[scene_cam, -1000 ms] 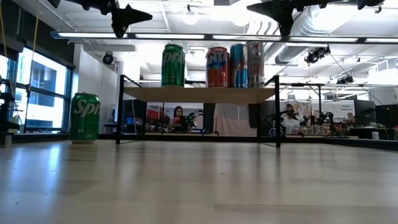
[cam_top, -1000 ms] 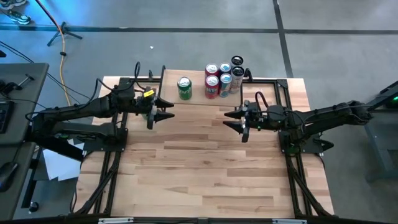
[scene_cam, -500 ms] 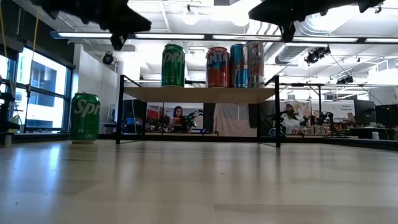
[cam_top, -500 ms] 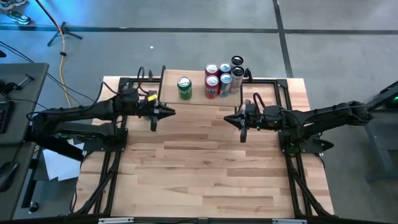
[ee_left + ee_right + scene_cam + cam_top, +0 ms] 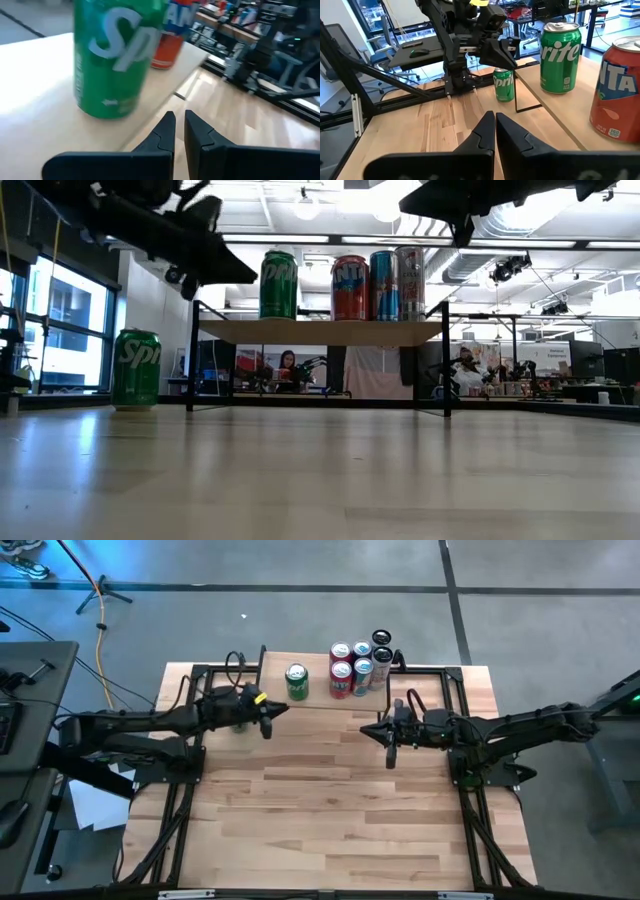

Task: Place canned beverage on shelf
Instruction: Put the bottom green soda can on the shelf

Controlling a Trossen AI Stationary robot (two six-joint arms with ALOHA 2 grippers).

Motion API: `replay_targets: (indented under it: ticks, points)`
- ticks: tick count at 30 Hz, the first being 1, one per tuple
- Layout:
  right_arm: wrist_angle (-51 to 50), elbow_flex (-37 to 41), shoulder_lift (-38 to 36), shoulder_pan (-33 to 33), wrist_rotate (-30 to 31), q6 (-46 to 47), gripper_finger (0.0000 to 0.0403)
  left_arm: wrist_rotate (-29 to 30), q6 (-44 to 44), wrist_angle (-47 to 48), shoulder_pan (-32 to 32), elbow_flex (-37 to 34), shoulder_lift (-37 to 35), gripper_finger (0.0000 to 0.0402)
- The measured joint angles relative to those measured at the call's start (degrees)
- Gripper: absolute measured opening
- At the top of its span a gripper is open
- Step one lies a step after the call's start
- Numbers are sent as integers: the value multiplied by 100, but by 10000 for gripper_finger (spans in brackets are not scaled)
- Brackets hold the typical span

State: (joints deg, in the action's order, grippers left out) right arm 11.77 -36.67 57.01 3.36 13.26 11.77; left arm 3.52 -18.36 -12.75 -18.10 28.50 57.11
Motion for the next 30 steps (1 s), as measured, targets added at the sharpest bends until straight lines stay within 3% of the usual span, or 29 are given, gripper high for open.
replay_targets:
  ticks: [8, 30]
  points:
    - [-2, 0, 0, 0, 4, 20, 0, 609, 132, -88, -80, 400, 667, 0]
    - [-4, 0, 0, 0, 6, 19, 0, 1201, 689, -69, -75, 1494, 1842, 0]
